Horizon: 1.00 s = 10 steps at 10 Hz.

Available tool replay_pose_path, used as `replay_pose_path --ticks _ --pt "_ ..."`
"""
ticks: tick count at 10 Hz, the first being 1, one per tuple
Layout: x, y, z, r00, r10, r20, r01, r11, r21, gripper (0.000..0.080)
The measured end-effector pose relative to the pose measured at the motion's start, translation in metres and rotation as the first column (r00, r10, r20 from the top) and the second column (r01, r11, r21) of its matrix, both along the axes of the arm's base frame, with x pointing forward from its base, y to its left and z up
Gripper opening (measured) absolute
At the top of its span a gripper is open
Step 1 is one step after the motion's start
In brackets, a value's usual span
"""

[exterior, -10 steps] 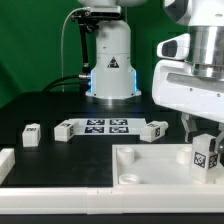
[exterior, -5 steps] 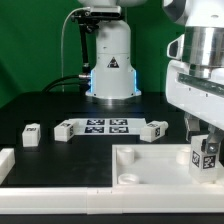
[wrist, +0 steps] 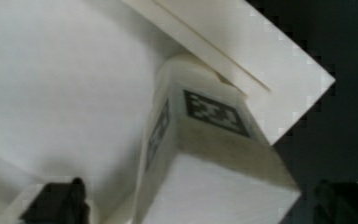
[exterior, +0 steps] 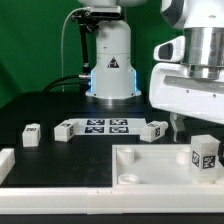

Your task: Assemble one leg

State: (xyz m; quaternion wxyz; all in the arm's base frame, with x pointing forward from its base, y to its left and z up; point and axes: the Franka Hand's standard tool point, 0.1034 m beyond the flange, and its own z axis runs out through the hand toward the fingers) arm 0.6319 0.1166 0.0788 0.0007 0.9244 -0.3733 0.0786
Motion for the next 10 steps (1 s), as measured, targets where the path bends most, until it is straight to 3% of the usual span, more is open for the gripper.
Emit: replay_pose_path --ticks 3,6,8,9,10 --pt "-0.0007 0.0120 -0.0026 0.926 0.377 0.002 -0.377 0.925 -0.052 0.0649" --pt "0.0025 0.0120 0.0011 0.752 0.658 -0.037 -0.658 0.746 -0.104 0.0649" --pt "0.0063 0.0078 0.0037 0.586 0.806 -0.086 -0.808 0.572 -0.143 0.0649" --pt "0.0073 0.0090 0.0042 0.571 0.816 -0.092 -0.818 0.554 -0.155 0.0649" --pt "0.0071 0.0080 0.0037 0.576 0.812 -0.092 -0.814 0.560 -0.155 0.0554"
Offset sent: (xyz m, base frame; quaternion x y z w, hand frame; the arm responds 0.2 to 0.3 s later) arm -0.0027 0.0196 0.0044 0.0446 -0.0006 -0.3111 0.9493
